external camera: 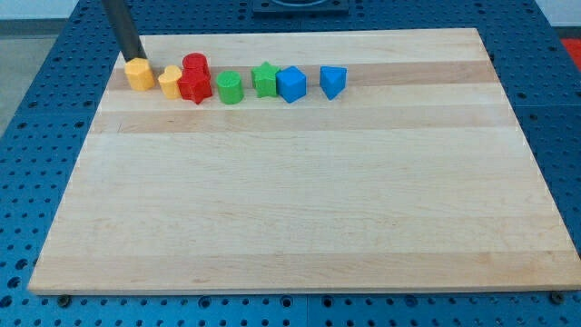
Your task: Move the red circle into the green circle
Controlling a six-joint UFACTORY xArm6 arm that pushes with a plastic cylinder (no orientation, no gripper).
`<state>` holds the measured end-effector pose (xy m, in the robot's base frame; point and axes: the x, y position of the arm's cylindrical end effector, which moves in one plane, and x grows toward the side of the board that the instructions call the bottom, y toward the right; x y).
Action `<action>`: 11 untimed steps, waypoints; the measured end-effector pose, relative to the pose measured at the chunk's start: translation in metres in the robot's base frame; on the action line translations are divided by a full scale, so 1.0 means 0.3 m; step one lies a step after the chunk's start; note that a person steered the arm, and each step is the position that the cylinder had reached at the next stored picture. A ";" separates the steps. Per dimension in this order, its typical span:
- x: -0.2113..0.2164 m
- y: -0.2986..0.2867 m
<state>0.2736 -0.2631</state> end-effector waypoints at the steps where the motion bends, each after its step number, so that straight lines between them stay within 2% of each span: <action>1: 0.090 -0.007; 3: -0.089 0.035; 4: -0.089 0.159; 7: -0.012 0.341; 9: -0.041 0.344; 10: -0.107 0.355; 11: -0.095 0.394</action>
